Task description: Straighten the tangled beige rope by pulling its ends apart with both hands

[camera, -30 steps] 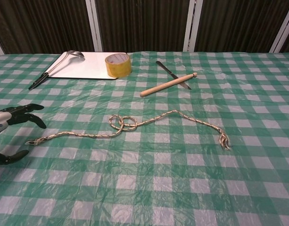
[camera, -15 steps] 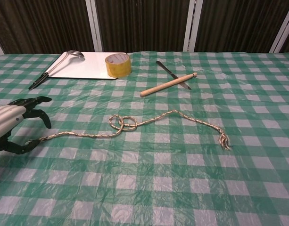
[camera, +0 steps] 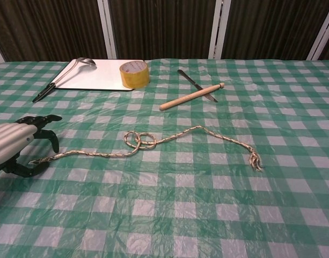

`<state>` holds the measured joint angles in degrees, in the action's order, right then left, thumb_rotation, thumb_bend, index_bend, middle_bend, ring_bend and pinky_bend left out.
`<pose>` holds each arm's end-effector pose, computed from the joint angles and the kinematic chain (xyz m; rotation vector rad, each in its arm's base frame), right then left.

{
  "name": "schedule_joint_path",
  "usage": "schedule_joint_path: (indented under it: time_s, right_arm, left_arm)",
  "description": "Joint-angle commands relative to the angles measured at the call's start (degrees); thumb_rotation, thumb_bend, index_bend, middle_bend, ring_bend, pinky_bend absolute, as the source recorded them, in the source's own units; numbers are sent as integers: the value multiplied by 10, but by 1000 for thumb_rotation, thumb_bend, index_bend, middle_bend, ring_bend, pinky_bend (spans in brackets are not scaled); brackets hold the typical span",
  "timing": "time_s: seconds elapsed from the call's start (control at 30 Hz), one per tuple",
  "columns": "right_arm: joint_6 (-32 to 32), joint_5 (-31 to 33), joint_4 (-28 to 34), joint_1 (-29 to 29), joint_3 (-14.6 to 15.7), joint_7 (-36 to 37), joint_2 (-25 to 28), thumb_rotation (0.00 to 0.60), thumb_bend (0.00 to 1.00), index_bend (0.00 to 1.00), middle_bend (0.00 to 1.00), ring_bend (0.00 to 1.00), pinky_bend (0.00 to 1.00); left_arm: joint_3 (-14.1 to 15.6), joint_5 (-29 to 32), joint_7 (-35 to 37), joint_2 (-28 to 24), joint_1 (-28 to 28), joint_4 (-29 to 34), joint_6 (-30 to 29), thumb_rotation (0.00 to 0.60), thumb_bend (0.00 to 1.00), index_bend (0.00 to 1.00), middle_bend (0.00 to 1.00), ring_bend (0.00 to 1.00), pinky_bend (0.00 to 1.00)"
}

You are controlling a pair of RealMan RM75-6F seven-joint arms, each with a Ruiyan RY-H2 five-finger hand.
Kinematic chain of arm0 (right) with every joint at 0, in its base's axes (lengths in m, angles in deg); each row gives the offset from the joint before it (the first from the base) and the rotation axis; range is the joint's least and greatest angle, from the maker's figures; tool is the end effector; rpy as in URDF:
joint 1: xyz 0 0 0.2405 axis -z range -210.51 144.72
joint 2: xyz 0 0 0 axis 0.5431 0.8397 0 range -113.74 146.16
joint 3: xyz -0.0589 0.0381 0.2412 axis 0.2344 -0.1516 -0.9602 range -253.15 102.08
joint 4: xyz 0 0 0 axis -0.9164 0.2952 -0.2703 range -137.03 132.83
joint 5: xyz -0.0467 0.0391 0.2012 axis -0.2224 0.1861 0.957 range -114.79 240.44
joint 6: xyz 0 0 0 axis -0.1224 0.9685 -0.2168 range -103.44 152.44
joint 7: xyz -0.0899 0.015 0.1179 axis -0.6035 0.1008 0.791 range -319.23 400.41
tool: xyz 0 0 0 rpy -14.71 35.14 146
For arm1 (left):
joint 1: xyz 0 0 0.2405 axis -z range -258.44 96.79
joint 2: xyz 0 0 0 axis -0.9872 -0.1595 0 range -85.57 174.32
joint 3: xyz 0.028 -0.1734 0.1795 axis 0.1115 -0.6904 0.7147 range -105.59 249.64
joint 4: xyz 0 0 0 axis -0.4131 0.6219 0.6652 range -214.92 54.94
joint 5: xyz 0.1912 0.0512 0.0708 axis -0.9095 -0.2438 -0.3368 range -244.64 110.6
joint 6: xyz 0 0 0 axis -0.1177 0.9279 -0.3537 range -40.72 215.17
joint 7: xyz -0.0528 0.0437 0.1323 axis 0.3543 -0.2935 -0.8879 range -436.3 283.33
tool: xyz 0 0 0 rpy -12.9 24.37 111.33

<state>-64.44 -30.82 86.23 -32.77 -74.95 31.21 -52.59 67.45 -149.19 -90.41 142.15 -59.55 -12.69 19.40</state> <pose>-0.3091 -0.1458 0.1300 1.4924 -0.7800 0.8051 -0.2579 0.2671 -0.0345 -1.7087 -0.8695 -0.8337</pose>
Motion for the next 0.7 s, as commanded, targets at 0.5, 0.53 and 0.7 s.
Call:
schedule_joint_path:
  time_s: [0.5, 0.53, 0.7]
  right_arm:
    - [1, -1, -1, 0, 2, -5, -2, 600, 292, 0, 0, 0, 0]
    - [1, 0, -1, -1, 1, -5, -2, 600, 292, 0, 0, 0, 0]
    - [5, -1, -1, -2, 2, -10, -4, 600, 291, 0, 0, 0, 0]
  left_arm:
    - [1, 8, -9, 5, 5, -10, -4, 600, 425, 553, 3, 0, 70]
    - [1, 7, -10, 4, 5, -9, -7, 600, 430, 564, 6, 0, 70]
    - [0, 10, -12, 2, 5, -9, -10, 600, 498, 608, 21, 0, 72]
